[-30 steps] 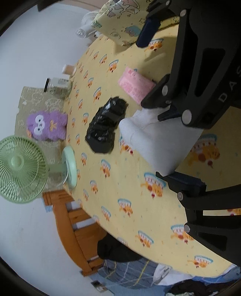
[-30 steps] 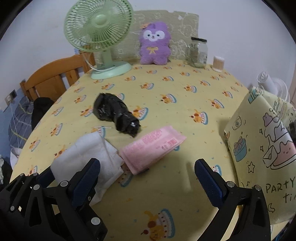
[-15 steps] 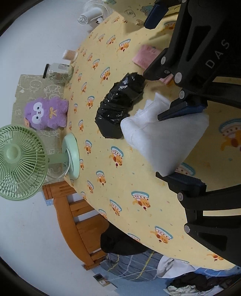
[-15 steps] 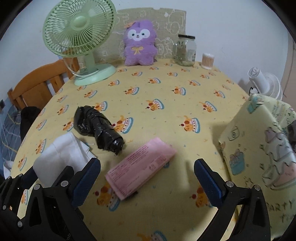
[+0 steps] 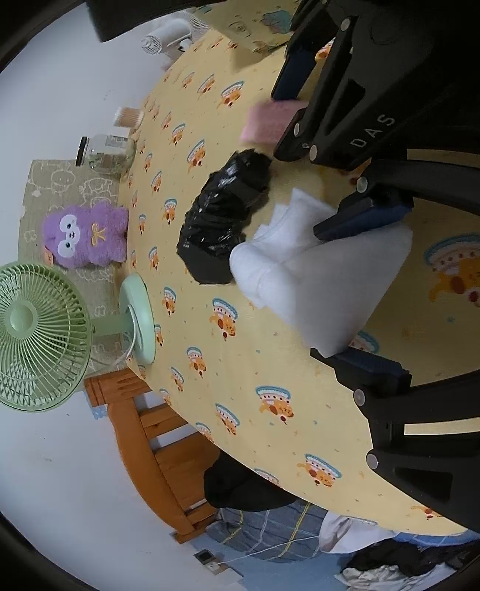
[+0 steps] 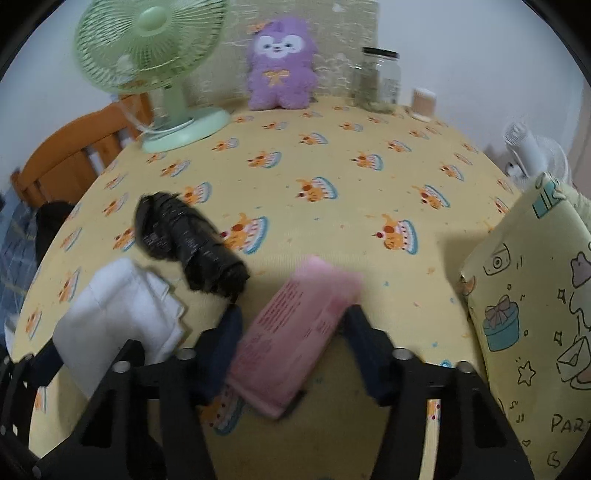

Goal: Organize soft objects
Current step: 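Close the right gripper on the pink packet, then lift the white cloth with the left gripper while the right gripper lifts the pink packet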

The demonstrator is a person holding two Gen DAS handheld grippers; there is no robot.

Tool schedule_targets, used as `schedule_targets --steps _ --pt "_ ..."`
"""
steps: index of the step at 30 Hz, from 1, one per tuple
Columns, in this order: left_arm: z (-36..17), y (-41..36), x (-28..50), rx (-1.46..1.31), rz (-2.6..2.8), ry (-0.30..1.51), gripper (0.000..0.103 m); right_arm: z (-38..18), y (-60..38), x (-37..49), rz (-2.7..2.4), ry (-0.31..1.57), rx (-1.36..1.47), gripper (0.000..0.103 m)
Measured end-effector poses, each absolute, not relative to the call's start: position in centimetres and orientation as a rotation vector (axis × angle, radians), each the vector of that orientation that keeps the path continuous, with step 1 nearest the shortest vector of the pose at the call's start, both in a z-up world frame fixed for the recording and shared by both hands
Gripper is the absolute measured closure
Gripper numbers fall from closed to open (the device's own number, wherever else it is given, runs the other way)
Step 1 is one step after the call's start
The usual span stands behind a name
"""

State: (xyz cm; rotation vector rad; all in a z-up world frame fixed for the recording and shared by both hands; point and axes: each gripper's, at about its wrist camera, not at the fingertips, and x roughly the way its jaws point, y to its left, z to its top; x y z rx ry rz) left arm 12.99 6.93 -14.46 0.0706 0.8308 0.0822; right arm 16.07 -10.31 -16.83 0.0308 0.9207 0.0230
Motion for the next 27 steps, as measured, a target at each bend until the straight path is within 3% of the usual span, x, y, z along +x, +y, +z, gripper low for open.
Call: schedule_targets --steps 3,27 --pt "-14.4 6.5 11.7 0.070 0.054 0.834 0.045 -16.5 -10.6 14.5 0.080 0.928 0.049 0.058" --pt "-13.3 4.2 6.8 0.011 0.006 0.845 0.047 -14.9 -13.2 8.4 0.078 0.936 -0.001 0.058"
